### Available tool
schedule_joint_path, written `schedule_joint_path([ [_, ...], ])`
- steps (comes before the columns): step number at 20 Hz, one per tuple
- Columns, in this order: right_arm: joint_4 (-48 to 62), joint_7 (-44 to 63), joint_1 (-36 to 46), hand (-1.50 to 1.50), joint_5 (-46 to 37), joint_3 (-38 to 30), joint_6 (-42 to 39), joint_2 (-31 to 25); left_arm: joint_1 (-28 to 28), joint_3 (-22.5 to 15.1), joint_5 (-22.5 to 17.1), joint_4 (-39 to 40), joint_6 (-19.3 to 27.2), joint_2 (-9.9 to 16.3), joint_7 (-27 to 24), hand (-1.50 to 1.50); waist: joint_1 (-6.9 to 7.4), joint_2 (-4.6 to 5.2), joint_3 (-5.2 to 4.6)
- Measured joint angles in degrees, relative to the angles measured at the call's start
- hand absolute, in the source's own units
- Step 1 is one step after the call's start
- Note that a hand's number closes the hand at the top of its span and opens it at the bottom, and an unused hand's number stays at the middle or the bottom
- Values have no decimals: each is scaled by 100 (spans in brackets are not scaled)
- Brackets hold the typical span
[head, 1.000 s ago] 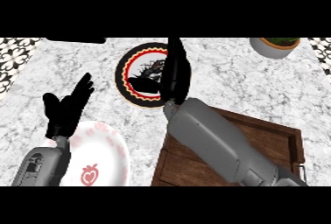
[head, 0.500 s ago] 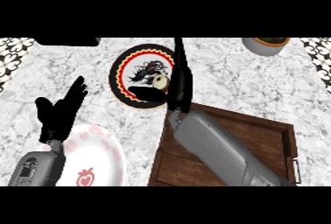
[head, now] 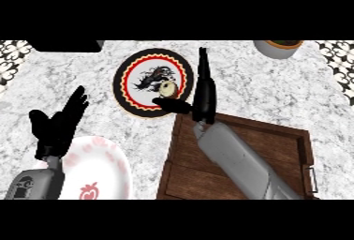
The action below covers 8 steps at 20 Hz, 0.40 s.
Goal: Pick the cupcake from the tray and place it in the plate
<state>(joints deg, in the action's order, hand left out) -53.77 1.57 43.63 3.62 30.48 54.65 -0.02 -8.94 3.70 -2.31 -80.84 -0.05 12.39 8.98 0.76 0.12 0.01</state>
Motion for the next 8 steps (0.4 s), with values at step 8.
schedule_joint_path([
  [8, -125, 138, -380, -150, -431, -204, -283, -111, -13, 21, 142, -96, 88, -104, 105, 0, -58, -17, -1],
])
